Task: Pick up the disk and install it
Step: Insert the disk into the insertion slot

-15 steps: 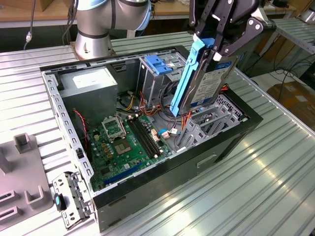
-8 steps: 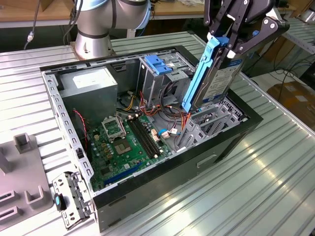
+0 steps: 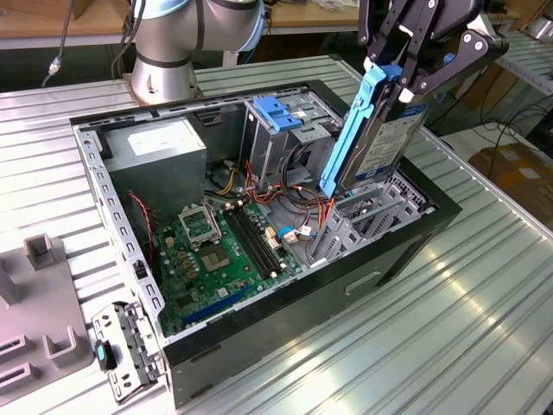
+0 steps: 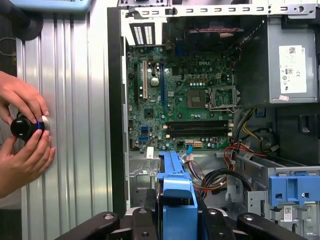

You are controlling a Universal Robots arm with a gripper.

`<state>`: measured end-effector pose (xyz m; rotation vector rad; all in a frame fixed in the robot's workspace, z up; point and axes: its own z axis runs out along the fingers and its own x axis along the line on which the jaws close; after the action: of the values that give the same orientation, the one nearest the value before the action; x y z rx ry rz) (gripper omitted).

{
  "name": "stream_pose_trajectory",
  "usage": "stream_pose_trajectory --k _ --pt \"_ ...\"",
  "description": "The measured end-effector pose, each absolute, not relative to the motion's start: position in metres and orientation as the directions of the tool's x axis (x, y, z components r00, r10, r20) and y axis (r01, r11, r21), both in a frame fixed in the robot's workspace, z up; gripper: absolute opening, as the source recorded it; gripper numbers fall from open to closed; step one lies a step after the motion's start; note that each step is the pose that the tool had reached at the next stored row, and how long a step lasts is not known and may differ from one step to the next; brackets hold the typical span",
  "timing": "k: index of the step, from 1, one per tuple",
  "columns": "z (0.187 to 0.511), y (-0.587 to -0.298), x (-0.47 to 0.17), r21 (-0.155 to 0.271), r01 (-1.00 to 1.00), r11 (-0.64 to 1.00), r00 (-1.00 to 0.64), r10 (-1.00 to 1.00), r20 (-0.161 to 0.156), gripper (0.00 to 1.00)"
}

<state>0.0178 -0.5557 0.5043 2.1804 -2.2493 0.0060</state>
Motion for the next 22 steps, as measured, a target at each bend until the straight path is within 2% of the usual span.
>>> stream_pose_trajectory --k 11,22 --pt "0.503 -0.556 0.031 0.004 -1.000 0.031 -0.031 -0.999 0.009 0.37" --pt "0.482 -0.560 0.051 0.004 -1.000 0.031 -0.031 -0.999 0.009 0.37"
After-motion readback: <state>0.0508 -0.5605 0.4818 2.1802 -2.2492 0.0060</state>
